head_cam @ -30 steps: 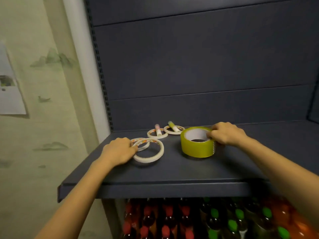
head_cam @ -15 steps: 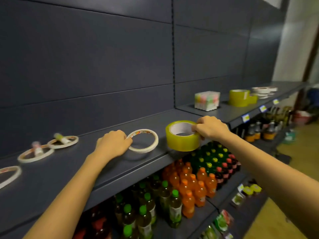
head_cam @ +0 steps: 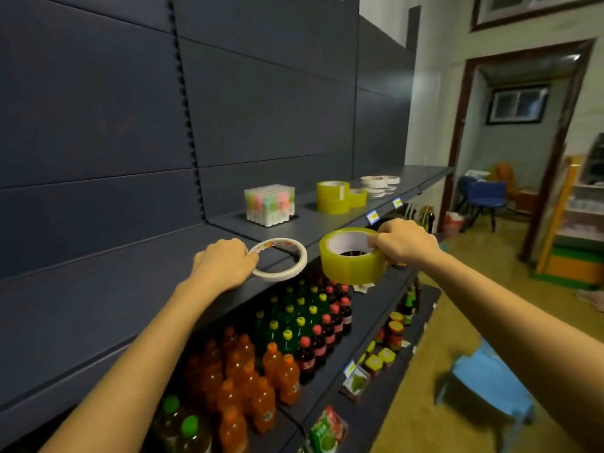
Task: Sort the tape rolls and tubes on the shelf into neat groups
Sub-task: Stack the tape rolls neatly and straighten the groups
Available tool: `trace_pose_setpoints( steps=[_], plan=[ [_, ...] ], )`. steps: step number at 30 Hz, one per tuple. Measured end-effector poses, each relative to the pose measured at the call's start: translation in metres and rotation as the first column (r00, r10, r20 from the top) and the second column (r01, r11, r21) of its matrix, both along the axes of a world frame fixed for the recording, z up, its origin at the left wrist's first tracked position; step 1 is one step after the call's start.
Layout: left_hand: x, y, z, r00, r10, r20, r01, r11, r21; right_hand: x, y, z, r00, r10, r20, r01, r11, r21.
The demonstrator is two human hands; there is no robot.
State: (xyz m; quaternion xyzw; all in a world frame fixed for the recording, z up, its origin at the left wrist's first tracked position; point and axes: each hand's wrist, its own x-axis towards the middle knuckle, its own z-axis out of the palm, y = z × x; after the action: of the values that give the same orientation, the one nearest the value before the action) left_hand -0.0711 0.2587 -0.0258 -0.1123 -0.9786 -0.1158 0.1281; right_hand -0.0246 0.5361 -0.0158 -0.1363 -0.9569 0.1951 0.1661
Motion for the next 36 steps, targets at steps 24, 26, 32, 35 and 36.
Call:
trace_pose_setpoints(
  steps=[24, 26, 32, 35, 36],
  plan=[
    [-0.206, 0.244, 0.034, 0.988, -0.001, -0.152, -0.010, 0.997, -0.073, -0.216, 0.239, 0.002, 0.990, 0.127, 0.058, -0.125, 0.992, -0.034],
    [-0.230, 0.255, 0.041, 0.984, 0.043, -0.173, -0.060, 0.994, -0.096, -0.246, 0.251, 0.010, 0.985, 0.153, 0.085, -0.153, 0.988, -0.006],
    [-0.286, 0.278, 0.053, 0.973, 0.100, -0.210, -0.135, 0.978, -0.159, -0.323, 0.270, 0.028, 0.988, 0.149, -0.031, -0.147, 0.988, 0.043],
    [-0.306, 0.285, 0.059, 0.971, 0.140, -0.195, -0.169, 0.975, -0.142, -0.360, 0.271, 0.033, 0.981, 0.173, -0.093, -0.168, 0.984, 0.056],
    [-0.311, 0.286, 0.061, 0.969, 0.155, -0.191, -0.182, 0.974, -0.135, -0.372, 0.269, 0.035, 0.977, 0.189, -0.104, -0.183, 0.981, 0.063]
  ],
)
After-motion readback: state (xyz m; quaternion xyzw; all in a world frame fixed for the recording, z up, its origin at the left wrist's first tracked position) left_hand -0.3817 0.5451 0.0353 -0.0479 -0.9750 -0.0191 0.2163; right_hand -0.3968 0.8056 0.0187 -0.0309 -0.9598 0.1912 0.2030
